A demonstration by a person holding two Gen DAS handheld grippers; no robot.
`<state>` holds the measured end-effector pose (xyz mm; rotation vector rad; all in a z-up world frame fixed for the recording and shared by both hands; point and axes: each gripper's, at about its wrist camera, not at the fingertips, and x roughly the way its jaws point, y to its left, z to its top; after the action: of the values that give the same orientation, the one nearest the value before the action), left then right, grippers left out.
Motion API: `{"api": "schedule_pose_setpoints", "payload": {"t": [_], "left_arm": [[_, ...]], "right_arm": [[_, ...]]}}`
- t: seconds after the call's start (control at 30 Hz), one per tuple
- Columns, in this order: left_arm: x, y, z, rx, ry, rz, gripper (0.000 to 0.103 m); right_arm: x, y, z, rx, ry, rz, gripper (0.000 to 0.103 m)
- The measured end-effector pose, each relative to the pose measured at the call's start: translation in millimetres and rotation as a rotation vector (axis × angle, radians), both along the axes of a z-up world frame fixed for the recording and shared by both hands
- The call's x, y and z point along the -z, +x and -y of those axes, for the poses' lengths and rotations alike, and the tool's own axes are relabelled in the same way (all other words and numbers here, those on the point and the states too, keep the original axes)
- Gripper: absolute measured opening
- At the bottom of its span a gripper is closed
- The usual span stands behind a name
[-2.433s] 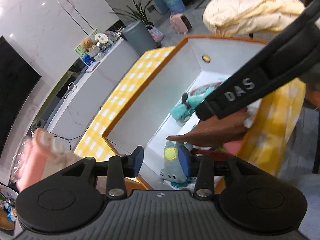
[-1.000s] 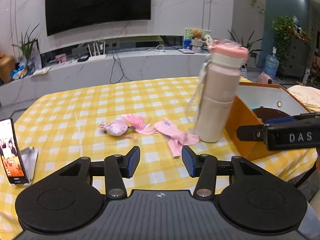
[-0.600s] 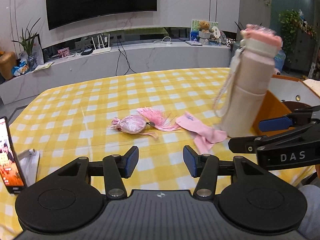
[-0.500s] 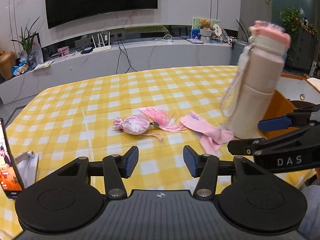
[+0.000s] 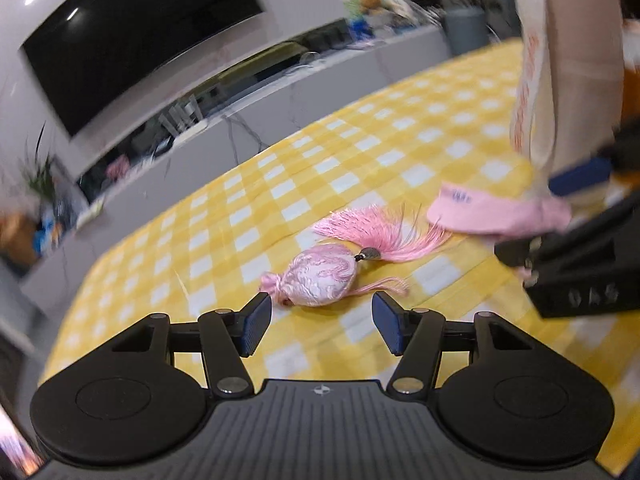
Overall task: Organize soft objects
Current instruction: 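Grasp the pink embroidered pouch with left gripper while right grasps pink cloth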
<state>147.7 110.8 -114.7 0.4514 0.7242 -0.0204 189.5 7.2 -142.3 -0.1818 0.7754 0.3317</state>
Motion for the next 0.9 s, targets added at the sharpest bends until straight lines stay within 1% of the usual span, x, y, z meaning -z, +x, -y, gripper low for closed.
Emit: {"api": "schedule_pose_setpoints", "payload": {"t": [0.07,0.1,0.13,0.17,0.27,0.47,0.53,0.6,0.67,0.7,0.73,0.77,0.8,0.87,0.9], "left_arm": [[7,8,1,0.03,0.047,0.002,0.069],[10,11,1,0.044,0.058,0.002,0.071],[13,15,1,0.056,0.065,0.005,0.073],[15,18,1,0.064,0.07,0.008,0.078],[20,29,-3,0.079,0.069,0.014,0.079],[27,49,-15,0.041,-0.035,-0.028,0.08],[29,51,-18,0.025,-0.054,-0.028,0.081],[30,53,-20,0.004,-0.081,-0.024,0.081],[30,54,-20,-0.006,-0.085,-0.02,0.079],[31,53,-20,-0.007,-0.076,-0.016,0.07],[32,52,-18,-0.011,-0.057,-0.008,0.065],[34,51,-17,-0.012,-0.04,-0.002,0.064],[34,50,-16,-0.014,-0.041,0.006,0.063],[35,48,-16,-0.027,-0.051,0.015,0.058],[34,47,-14,-0.029,-0.05,0.021,0.051]], "right_arm": [[5,5,-1,0.008,0.012,0.0,0.066],[8,8,-3,0.011,0.011,0.001,0.066],[10,10,-5,0.012,0.01,0.001,0.066],[12,12,-6,0.012,0.013,0.002,0.066],[19,17,-7,0.026,0.026,0.013,0.066],[32,26,-5,0.087,0.06,-0.026,0.065],[35,24,-4,0.094,0.071,-0.02,0.068],[36,22,-6,0.088,0.062,-0.011,0.068],[37,21,-6,0.093,0.065,-0.003,0.063],[38,20,-5,0.101,0.061,0.004,0.057],[38,18,-4,0.107,0.054,0.013,0.047],[39,17,-3,0.111,0.042,0.024,0.041],[39,17,-2,0.113,0.028,0.034,0.035],[39,17,-1,0.107,0.026,0.038,0.031],[39,17,-1,0.107,0.019,0.042,0.025]]}}
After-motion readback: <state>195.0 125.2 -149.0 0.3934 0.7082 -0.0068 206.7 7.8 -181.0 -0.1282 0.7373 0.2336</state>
